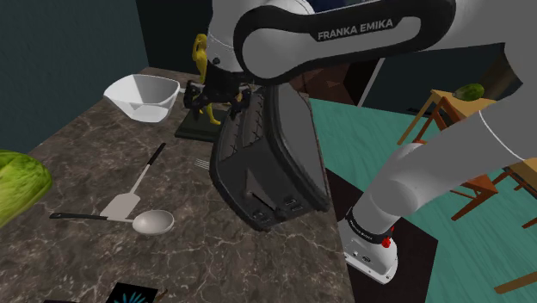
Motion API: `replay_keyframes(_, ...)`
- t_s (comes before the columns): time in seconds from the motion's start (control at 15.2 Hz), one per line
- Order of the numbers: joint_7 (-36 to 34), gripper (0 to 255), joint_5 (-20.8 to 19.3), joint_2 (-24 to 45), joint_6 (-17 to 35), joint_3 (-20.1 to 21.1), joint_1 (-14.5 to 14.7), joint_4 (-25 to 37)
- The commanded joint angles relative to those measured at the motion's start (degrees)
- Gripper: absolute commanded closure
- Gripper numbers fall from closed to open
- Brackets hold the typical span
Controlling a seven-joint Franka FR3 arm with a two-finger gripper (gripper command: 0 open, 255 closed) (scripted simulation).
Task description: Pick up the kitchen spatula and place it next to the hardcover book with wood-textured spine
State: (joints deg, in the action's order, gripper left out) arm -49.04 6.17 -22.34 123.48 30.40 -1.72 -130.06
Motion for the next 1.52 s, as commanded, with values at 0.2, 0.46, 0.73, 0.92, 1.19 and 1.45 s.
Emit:
replay_keyframes(0.2,-16.03,0,-4.02,13.49,-5.95,7.76,-2.21,7.44)
replay_keyframes(0.46,-29.24,0,-12.74,25.37,-5.17,11.26,-2.08,15.1)
replay_keyframes(0.73,-41.01,0,-21.54,37.46,-6.62,10.5,2.13,24.54)
replay_keyframes(0.92,-47.63,0,-26.3,45.78,-8.63,8.15,6.7,32.79)
replay_keyframes(1.19,-53.36,0,-30.11,55.37,-11.79,4.86,12.39,44.32)
replay_keyframes(1.45,-53.84,0,-30.85,56.43,-9.39,4.28,12.44,42.84)
